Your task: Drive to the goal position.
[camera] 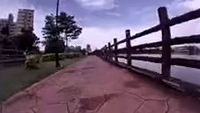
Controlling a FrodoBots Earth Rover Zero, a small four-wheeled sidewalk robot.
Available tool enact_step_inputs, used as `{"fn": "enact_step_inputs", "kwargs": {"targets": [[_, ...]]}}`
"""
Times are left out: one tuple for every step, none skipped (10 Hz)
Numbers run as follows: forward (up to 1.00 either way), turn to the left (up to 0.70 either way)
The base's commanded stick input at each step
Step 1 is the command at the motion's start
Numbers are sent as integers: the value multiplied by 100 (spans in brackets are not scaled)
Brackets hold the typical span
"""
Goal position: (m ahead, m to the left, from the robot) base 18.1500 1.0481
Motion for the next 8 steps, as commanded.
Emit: {"fn": "enact_step_inputs", "kwargs": {"targets": [[100, 0], [100, 0], [100, 0], [100, 0], [100, 0], [100, 0], [100, 0], [100, 0]]}}
